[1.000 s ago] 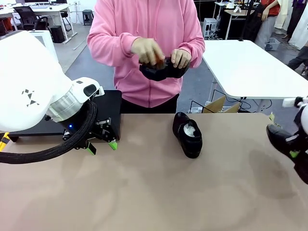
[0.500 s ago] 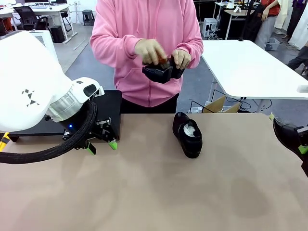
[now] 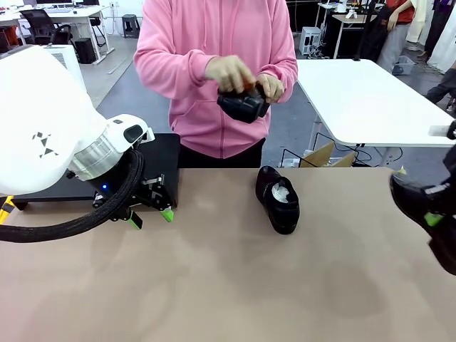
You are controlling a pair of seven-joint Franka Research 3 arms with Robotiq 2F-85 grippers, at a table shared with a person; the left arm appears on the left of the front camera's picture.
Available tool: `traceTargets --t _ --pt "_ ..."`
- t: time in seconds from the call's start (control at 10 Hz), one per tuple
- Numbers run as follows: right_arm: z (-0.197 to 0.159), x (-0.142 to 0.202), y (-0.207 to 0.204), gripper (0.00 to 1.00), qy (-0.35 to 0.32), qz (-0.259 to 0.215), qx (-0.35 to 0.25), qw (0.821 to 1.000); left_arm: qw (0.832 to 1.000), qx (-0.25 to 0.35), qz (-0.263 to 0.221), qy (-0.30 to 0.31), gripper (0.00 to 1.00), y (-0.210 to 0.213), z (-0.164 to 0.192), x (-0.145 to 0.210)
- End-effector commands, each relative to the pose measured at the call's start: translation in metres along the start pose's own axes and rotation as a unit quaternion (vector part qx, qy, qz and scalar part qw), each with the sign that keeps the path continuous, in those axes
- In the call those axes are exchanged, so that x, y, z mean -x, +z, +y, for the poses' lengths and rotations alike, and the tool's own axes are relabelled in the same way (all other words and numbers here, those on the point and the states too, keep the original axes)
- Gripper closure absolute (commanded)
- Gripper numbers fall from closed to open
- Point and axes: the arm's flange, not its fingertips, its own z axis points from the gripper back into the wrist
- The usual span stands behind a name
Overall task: Organize the shoes by placing them on the stand.
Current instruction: Pick up one Shoe and place it in the middle of the table.
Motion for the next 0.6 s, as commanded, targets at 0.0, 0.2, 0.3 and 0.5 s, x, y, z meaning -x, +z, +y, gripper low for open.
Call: traceTargets --t 0.0,0.2,0.3,0.5 --pt "0.056 0.026 0.027 1.0 -0.025 -0.06 -0.047 0.997 1.0 0.0 0.002 0.0 0.29 0.001 0.001 -0.001" --pt "0.111 0.04 0.044 1.0 -0.017 -0.072 -0.077 0.994 1.0 0.0 0.002 0.0 0.29 0.001 0.001 -0.001" --pt "0.142 0.045 0.037 1.0 -0.003 -0.037 -0.106 0.994 1.0 0.0 0.002 0.0 0.29 0.001 0.001 -0.001" --pt "0.206 0.057 0.019 1.0 0.034 -0.006 -0.123 0.992 1.0 0.0 0.002 0.0 0.29 0.001 0.001 -0.001"
